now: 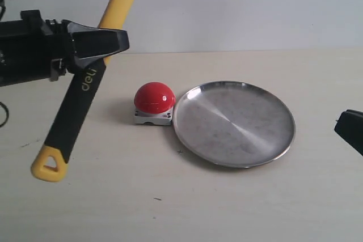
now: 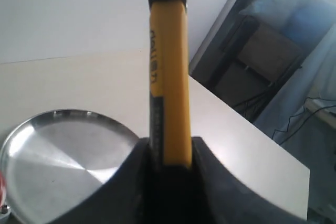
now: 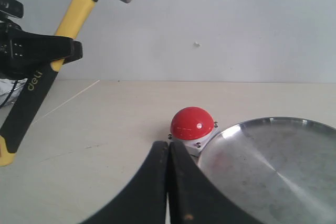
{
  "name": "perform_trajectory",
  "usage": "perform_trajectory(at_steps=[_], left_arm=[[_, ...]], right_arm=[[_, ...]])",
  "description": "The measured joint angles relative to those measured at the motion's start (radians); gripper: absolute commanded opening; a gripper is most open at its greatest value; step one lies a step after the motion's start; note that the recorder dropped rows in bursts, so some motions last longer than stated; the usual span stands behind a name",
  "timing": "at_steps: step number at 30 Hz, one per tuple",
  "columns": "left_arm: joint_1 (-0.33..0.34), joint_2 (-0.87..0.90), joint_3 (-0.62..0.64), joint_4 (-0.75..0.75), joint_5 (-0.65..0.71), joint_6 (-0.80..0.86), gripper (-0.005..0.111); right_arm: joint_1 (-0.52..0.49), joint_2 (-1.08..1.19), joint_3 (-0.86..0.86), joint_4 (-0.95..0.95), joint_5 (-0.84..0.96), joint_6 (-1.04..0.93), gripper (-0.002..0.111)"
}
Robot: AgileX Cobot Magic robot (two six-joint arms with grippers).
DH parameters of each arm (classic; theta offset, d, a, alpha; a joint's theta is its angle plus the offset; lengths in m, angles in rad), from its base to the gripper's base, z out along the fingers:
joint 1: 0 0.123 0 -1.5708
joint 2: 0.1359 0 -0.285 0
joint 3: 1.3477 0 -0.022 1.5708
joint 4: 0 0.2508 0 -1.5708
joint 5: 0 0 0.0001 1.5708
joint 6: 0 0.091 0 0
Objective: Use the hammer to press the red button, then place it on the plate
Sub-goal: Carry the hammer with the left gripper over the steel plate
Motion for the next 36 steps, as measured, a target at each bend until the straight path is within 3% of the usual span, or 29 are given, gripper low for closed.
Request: perform_trajectory(at_steps=[9,17,28,36], left_arm=[[-0.222,0.172,-0.028,-0.438,0.126,0.262,0.000],[-0.341,0.405,-0.280,-0.515,0.249,0.274,0.000],[-0.402,0.702,-0.611,-0.533,0.482,0.042,0.000],[-0.402,0.836,-0.689,-0.535,0.485,-0.156,0.000]], right_arm=[[0.000,0.000,0.000,0.000,0.000,0.000,0.000],[0.000,0.000,0.000,0.000,0.000,0.000,0.000],[0.000,0.000,0.000,0.000,0.000,0.000,0.000],[0.000,0.000,0.000,0.000,0.000,0.000,0.000]])
